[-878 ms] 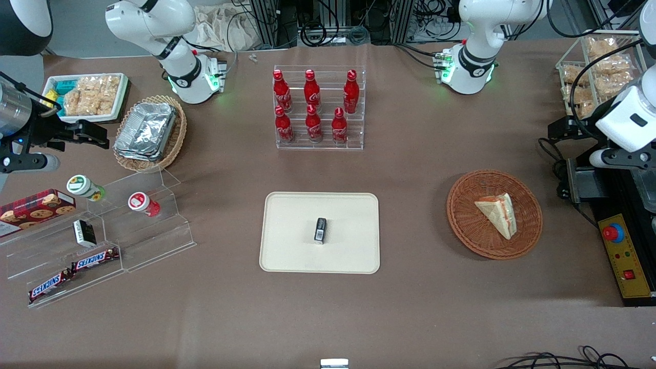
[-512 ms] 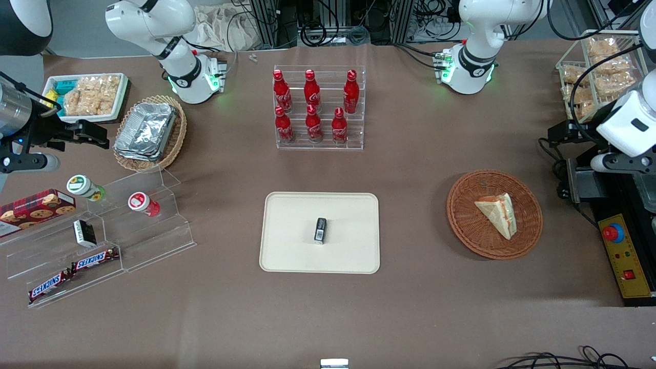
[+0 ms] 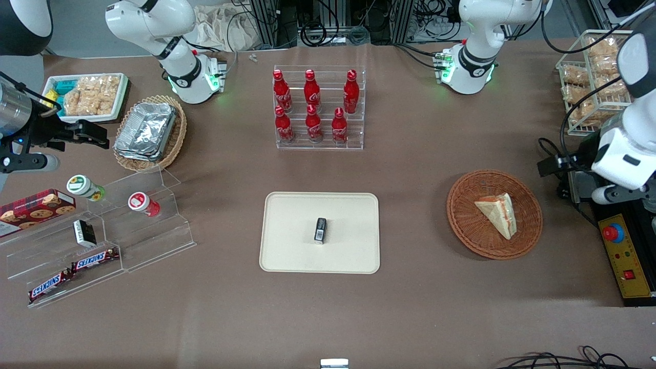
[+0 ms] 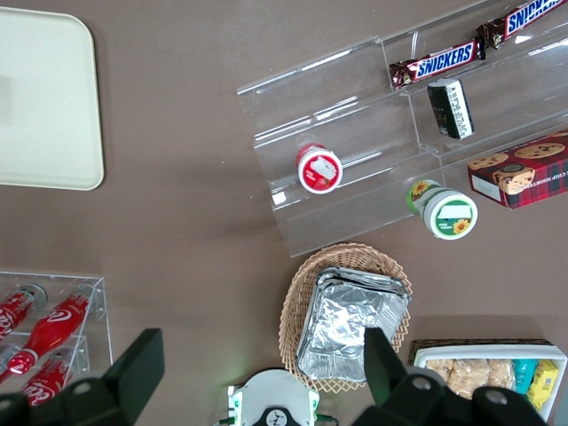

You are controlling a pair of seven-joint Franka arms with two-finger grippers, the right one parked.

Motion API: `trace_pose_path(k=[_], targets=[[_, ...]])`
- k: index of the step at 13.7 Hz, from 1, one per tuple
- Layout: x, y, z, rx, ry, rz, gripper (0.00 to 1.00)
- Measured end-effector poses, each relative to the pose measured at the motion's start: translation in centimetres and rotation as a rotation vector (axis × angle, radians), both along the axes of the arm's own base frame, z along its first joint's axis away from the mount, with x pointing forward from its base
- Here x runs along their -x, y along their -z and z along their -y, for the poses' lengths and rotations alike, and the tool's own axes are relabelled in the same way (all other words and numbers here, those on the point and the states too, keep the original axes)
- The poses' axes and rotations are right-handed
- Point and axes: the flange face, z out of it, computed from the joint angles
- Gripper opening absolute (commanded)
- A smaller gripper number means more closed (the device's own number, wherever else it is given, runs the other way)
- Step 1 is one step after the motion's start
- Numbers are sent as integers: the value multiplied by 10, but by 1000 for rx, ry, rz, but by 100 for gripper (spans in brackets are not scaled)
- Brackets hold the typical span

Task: Place sandwich from basket to tray
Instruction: 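Move the left gripper over the wrapped sandwich in the wicker basket, then lower the open left gripper around the sandwich and close on it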

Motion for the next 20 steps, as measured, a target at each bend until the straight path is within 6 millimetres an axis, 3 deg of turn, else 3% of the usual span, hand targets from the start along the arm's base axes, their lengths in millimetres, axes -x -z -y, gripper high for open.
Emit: trace_pose_path(k=[7,11,15,20], targets=[[5,126,-4,2,-208,47,100],[16,184,-4,10,-231,77,100],[24,225,-4,14,-275,79,100],[21,249,-4,14,-324,70,100]])
